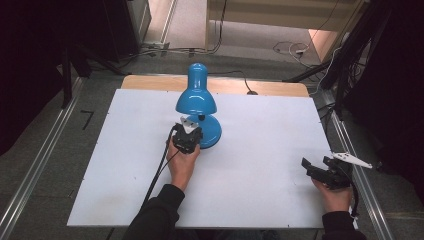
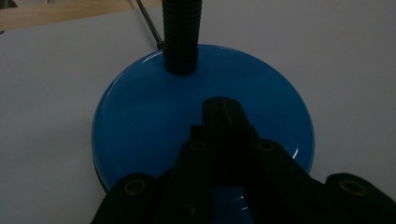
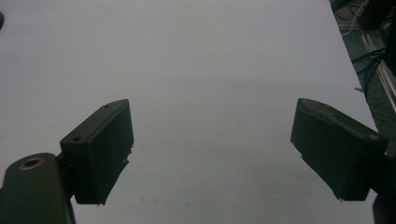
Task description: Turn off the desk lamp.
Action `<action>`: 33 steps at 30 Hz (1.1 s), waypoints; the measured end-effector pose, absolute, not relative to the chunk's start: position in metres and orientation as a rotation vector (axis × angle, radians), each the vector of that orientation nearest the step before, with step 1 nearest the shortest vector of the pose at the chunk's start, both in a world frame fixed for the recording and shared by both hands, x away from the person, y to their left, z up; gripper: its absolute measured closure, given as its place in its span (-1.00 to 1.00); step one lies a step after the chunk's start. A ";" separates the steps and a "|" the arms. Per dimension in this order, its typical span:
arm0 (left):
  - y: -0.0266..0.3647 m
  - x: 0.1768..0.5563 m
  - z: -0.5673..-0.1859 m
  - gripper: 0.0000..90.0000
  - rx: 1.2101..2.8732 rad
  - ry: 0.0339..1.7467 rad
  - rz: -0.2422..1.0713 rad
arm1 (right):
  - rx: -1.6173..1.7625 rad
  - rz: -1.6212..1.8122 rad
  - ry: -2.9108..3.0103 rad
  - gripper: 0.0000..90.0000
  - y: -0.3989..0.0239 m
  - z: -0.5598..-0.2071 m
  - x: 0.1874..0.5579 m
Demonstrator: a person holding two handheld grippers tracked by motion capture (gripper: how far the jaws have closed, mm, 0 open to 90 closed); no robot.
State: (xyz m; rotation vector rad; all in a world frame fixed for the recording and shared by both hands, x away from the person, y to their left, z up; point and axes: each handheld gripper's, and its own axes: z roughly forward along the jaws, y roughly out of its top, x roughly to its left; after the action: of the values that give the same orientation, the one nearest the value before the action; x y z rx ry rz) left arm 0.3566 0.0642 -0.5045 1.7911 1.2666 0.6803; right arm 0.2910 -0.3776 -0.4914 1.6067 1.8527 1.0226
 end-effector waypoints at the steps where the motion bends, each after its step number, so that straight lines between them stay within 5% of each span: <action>1: 0.064 0.358 -0.504 1.00 1.780 1.274 0.674 | 1.612 1.023 1.852 -0.74 -0.378 -0.491 0.291; 15: 0.075 0.357 -0.497 1.00 1.720 1.296 0.634 | 1.618 1.020 1.850 -0.74 -0.380 -0.493 0.292; 33: 0.092 0.354 -0.491 0.41 1.654 1.334 0.567 | 1.624 1.016 1.851 -0.74 -0.380 -0.493 0.292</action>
State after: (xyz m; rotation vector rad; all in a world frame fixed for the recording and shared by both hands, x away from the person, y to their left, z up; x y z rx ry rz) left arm 0.3539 0.0915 -0.4905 1.6541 1.3336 0.5669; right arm 0.2917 -0.3799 -0.4930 1.6237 1.8506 1.0156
